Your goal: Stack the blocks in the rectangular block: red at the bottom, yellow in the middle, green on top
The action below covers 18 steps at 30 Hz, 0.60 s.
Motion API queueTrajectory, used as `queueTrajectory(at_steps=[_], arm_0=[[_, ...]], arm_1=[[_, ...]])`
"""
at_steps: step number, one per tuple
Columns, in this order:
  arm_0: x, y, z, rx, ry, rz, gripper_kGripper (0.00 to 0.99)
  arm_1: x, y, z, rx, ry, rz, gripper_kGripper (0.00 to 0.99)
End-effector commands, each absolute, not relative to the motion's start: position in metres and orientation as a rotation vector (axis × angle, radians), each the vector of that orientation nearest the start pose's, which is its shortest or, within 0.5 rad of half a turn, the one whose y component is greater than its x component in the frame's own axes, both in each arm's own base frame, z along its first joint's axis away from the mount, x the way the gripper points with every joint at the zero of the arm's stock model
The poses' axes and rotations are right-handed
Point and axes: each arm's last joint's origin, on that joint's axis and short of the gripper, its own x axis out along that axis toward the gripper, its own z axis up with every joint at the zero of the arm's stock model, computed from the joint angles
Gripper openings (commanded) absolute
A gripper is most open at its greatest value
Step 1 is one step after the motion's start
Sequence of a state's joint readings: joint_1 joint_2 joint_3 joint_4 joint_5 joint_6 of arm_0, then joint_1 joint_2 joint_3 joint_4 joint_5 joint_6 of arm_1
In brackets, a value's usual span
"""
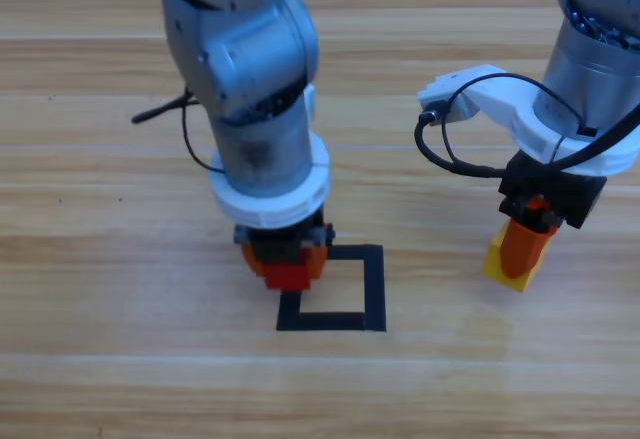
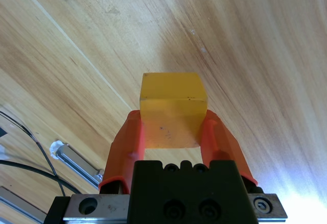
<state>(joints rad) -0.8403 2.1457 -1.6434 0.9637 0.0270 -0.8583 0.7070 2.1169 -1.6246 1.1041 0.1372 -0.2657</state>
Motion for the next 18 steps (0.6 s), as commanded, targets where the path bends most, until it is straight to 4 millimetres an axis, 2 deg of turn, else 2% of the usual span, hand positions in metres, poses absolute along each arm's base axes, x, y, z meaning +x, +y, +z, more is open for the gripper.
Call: queueTrajectory(at_steps=[1, 18], arm_0=[[0.28, -0.332, 0.191, 0.013, 1.526, 0.008, 0.0], [0.292, -0.351, 0.186, -0.085, 1.531, 0.076, 0.0]], arm_1=[[0.294, 0.254, 0.24, -0.63, 1.474, 0.851, 0.0], [0.293, 0.252, 0.242, -0.616, 1.462, 0.844, 0.0]])
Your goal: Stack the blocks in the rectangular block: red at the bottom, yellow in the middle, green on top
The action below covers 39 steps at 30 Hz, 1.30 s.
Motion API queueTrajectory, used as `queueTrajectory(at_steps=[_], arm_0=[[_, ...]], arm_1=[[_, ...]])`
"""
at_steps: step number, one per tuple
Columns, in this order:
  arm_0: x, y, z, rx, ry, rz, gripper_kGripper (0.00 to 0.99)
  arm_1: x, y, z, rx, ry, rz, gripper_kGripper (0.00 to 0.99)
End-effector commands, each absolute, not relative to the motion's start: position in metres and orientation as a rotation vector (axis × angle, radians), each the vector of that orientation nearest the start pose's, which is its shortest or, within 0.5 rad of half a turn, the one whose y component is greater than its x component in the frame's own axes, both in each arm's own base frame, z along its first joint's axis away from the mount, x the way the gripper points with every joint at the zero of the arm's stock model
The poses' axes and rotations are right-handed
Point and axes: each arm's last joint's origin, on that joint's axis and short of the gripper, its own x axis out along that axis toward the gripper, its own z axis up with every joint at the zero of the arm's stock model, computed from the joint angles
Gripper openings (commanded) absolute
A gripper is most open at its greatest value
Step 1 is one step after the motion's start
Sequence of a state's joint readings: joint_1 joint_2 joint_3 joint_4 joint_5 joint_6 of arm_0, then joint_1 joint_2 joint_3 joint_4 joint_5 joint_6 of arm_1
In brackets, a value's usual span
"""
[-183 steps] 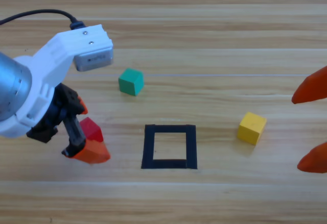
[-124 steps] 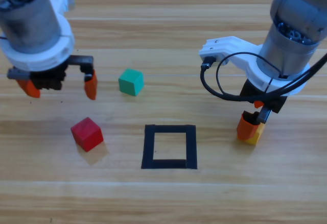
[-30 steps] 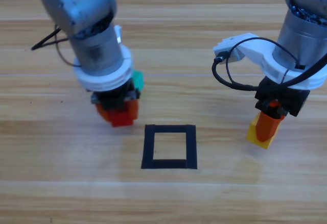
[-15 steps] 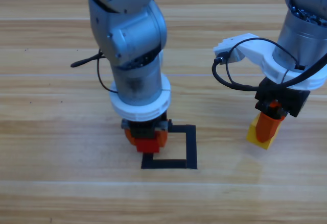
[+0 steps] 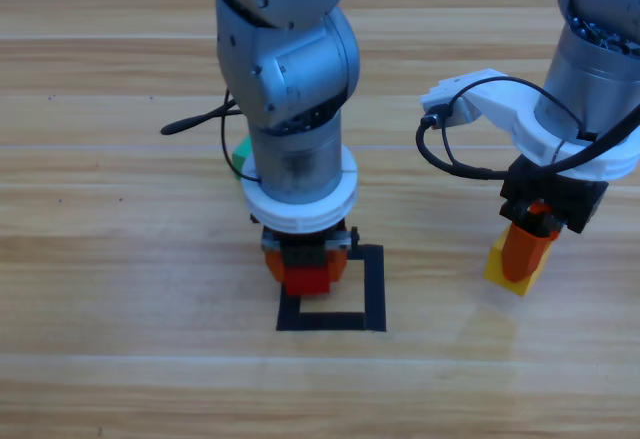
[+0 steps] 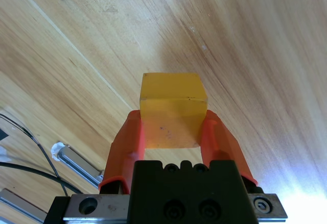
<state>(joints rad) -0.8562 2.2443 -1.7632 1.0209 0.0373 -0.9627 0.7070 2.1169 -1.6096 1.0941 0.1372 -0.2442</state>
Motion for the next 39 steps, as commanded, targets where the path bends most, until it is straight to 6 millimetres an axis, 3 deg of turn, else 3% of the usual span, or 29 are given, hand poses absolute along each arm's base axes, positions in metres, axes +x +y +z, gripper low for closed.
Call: queueTrajectory(at_steps=[1, 20, 39], arm_0=[[0.292, -0.352, 0.185, -0.088, 1.533, 0.08, 0.0], [0.287, -0.367, 0.175, -0.075, 1.534, 0.067, 0.0], [0.288, -0.368, 0.169, -0.055, 1.541, 0.07, 0.0]], arm_1=[[0.292, 0.253, 0.242, -0.618, 1.462, 0.845, 0.0], [0.294, 0.251, 0.243, -0.606, 1.461, 0.835, 0.0], [0.293, 0.251, 0.242, -0.604, 1.465, 0.832, 0.0]])
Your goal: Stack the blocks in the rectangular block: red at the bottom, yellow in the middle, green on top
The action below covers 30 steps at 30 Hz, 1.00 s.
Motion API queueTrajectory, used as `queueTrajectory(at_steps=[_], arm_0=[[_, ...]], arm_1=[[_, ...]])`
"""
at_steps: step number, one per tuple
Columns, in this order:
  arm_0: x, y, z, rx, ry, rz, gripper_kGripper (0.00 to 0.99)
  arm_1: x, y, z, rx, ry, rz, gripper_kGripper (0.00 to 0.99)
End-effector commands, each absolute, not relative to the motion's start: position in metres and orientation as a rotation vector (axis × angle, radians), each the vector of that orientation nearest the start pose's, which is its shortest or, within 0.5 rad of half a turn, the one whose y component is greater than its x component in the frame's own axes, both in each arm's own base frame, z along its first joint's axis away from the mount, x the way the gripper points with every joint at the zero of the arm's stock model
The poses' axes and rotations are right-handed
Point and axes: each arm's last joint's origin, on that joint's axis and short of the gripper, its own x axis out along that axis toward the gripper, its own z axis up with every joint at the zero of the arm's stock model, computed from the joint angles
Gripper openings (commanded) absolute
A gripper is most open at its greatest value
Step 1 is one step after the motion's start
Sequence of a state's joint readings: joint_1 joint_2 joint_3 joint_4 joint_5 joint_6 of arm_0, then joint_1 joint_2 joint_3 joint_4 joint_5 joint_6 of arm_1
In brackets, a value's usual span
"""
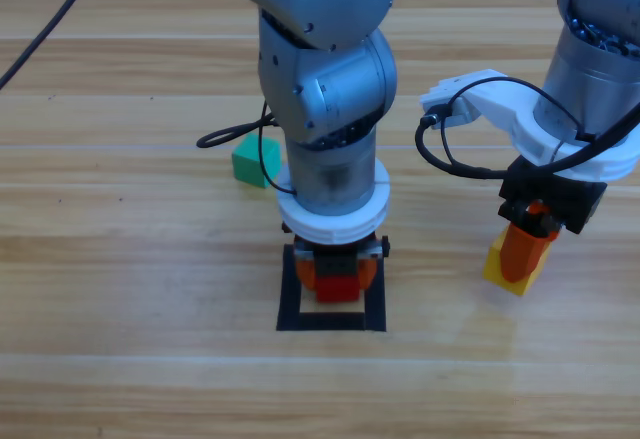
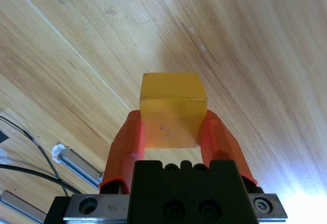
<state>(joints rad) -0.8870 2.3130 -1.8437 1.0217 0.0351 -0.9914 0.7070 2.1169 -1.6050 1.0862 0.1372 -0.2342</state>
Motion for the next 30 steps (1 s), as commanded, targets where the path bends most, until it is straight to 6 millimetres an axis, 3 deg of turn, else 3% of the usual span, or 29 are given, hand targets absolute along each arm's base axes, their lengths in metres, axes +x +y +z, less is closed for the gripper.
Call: queueTrajectory(at_steps=[1, 15, 17, 19, 21, 22, 23, 30], arm_0=[[0.288, -0.368, 0.169, -0.052, 1.542, 0.069, 0.0], [0.29, -0.371, 0.162, -0.037, 1.549, 0.064, 0.002], [0.291, -0.371, 0.162, -0.037, 1.547, 0.064, 0.049], [0.293, -0.373, 0.162, -0.045, 1.543, 0.061, 0.282], [0.294, -0.376, 0.164, -0.048, 1.54, 0.056, 0.759], [0.294, -0.376, 0.164, -0.046, 1.542, 0.058, 0.936], [0.294, -0.376, 0.166, -0.045, 1.542, 0.056, 0.986], [0.294, -0.373, 0.178, -0.032, 1.532, 0.043, 0.99]], arm_1=[[0.293, 0.251, 0.242, -0.604, 1.465, 0.832, 0.0], [0.294, 0.252, 0.242, -0.602, 1.46, 0.832, 0.0], [0.294, 0.252, 0.242, -0.602, 1.46, 0.832, 0.0], [0.294, 0.252, 0.242, -0.602, 1.46, 0.832, 0.0], [0.294, 0.252, 0.242, -0.601, 1.46, 0.831, 0.0], [0.293, 0.252, 0.242, -0.602, 1.46, 0.832, 0.0], [0.294, 0.252, 0.242, -0.601, 1.46, 0.831, 0.0], [0.294, 0.252, 0.243, -0.599, 1.458, 0.83, 0.0]])
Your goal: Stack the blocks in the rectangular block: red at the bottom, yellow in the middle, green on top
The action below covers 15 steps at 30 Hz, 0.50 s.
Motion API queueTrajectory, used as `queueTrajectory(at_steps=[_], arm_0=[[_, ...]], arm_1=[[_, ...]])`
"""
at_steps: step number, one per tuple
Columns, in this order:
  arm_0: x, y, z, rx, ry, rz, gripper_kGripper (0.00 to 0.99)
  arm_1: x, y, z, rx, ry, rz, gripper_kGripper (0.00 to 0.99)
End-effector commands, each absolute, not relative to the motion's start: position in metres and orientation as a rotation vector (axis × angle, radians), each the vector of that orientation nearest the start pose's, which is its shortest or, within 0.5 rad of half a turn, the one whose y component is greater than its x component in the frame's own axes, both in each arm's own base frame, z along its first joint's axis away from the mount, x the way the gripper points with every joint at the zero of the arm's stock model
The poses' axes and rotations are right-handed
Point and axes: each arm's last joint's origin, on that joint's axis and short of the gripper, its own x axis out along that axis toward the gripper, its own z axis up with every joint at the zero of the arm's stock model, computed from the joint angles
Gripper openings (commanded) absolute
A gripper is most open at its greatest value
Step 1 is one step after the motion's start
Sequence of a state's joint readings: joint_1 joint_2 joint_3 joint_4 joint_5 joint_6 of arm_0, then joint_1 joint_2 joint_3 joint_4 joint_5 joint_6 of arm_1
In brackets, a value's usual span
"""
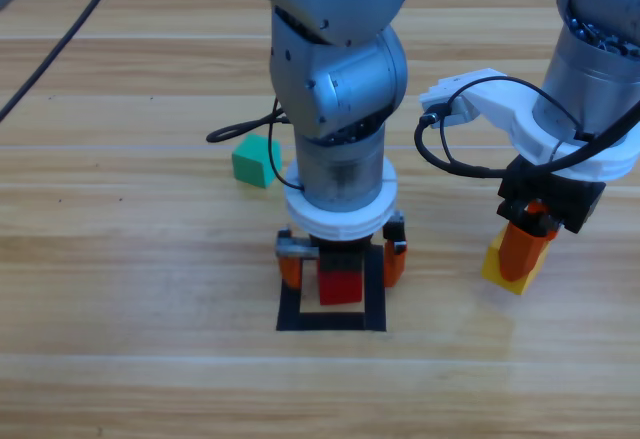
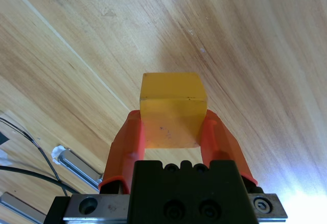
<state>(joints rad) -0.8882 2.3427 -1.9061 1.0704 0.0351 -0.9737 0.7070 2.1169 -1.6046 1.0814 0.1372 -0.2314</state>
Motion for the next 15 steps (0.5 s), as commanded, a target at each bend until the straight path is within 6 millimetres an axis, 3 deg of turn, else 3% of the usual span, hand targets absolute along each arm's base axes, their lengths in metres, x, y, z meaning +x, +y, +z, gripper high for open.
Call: queueTrajectory(at_steps=[1, 4, 7, 12, 15], arm_0=[[0.293, -0.373, 0.18, -0.031, 1.53, 0.042, 0.99], [0.292, -0.371, 0.195, -0.04, 1.511, 0.017, 0.99], [0.288, -0.366, 0.224, -0.063, 1.473, -0.022, 0.99], [0.291, -0.348, 0.292, -0.095, 1.397, -0.051, 0.99], [0.288, -0.321, 0.33, -0.112, 1.358, -0.036, 0.99]], arm_1=[[0.294, 0.252, 0.243, -0.599, 1.458, 0.83, 0.0], [0.294, 0.252, 0.245, -0.59, 1.452, 0.833, 0.0], [0.294, 0.253, 0.248, -0.58, 1.439, 0.833, 0.0], [0.292, 0.251, 0.256, -0.562, 1.415, 0.828, 0.0], [0.286, 0.246, 0.264, -0.541, 1.378, 0.822, 0.0]])
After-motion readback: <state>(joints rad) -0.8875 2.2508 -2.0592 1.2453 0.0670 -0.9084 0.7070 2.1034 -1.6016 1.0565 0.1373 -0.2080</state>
